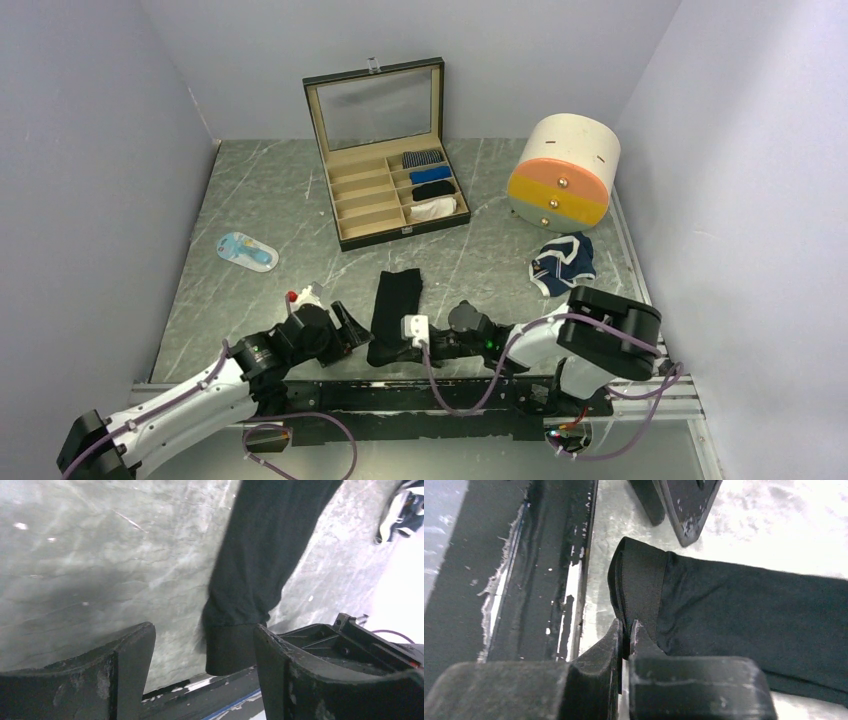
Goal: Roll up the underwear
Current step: Roll the underwear to the center of the board.
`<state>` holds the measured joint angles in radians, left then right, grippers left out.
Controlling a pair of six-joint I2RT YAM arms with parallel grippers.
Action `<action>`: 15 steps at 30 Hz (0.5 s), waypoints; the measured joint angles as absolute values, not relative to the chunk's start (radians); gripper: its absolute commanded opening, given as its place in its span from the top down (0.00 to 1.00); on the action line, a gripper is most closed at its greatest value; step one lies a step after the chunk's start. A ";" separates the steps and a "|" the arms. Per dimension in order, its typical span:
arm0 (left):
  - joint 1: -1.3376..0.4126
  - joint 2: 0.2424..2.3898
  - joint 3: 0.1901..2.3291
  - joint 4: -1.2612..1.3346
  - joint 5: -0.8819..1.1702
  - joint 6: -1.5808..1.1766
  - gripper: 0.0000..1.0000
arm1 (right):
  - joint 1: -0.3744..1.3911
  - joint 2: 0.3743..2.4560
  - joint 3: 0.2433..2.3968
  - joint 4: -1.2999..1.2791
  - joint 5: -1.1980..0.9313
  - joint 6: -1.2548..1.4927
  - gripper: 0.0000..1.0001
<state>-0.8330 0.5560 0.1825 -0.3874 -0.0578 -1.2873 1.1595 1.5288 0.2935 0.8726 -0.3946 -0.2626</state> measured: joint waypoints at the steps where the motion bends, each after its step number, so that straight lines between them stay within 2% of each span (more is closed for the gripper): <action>1: -0.833 0.549 0.190 -0.410 -0.069 -1.275 0.23 | 1.150 1.544 0.294 0.883 -0.416 -0.215 1.00; 6: -0.833 0.503 0.221 -0.514 -0.121 -1.228 0.22 | 1.096 1.634 0.295 1.007 -0.510 0.038 1.00; 15: -0.833 0.420 0.228 -0.552 -0.150 -1.161 0.21 | 0.973 1.844 0.231 1.406 -0.594 0.514 0.96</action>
<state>-0.8330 0.4202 0.2283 -0.5518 -0.1505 -1.1606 0.9730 1.8442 0.2306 1.4063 -0.5941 0.5144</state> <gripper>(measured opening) 0.784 0.035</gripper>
